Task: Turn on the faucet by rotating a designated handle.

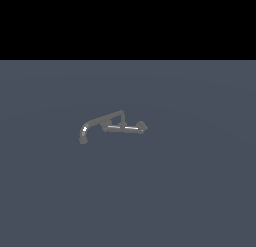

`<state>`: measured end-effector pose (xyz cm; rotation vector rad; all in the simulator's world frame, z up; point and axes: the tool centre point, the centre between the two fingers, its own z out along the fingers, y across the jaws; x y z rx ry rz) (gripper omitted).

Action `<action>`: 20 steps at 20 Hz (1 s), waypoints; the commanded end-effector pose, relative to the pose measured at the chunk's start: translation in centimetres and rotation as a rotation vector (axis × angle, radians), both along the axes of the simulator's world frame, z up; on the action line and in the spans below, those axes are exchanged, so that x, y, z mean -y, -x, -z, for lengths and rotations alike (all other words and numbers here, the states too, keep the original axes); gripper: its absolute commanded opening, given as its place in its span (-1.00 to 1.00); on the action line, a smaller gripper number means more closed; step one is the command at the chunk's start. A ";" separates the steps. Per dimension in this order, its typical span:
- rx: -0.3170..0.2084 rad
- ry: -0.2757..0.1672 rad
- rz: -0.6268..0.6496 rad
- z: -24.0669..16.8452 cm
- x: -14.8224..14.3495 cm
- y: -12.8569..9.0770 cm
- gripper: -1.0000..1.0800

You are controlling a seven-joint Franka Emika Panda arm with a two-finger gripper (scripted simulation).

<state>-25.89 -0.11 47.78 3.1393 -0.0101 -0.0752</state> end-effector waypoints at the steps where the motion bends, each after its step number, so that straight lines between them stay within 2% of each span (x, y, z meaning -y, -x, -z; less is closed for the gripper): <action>1: 0.000 0.000 0.000 0.0 0.0 0.0 -1.00; 11: 0.001 0.001 0.050 1.4 -1.2 -0.5 -1.00; 20: 0.004 0.003 0.182 5.0 -4.1 -2.3 -1.00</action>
